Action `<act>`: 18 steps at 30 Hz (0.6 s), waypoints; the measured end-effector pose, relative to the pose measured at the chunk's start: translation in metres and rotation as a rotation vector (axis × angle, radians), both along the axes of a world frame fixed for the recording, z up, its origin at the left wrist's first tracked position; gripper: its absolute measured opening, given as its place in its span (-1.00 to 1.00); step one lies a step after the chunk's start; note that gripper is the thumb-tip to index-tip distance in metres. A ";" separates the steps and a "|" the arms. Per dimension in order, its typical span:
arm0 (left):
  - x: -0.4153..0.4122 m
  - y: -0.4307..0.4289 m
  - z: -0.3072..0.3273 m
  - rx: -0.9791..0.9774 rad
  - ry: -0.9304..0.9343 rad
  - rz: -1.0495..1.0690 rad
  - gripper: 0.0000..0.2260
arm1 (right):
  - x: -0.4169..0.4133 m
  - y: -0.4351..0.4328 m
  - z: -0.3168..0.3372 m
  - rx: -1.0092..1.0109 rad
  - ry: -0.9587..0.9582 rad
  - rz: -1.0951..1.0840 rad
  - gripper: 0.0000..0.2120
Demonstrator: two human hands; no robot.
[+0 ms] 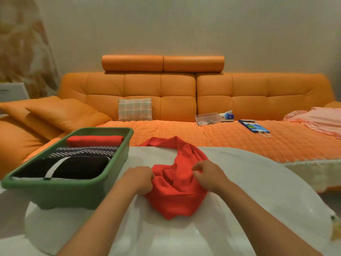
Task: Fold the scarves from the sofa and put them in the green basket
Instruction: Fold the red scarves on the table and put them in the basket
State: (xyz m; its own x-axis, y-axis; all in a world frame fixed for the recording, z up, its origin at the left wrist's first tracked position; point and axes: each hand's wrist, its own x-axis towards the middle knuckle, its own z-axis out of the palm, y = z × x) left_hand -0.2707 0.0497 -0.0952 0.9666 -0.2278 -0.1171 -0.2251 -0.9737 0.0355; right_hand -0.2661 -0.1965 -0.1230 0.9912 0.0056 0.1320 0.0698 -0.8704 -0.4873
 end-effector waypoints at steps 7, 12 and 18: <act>-0.008 -0.028 -0.010 -0.300 -0.046 -0.244 -0.42 | -0.010 0.012 -0.002 -0.376 0.324 0.135 -0.58; 0.003 -0.021 -0.024 0.231 0.095 -0.156 -0.54 | -0.020 0.043 0.030 -0.301 0.523 0.278 -0.65; 0.017 -0.009 -0.014 0.107 -0.163 0.039 -0.70 | 0.018 0.025 -0.004 -0.071 0.067 0.233 -0.78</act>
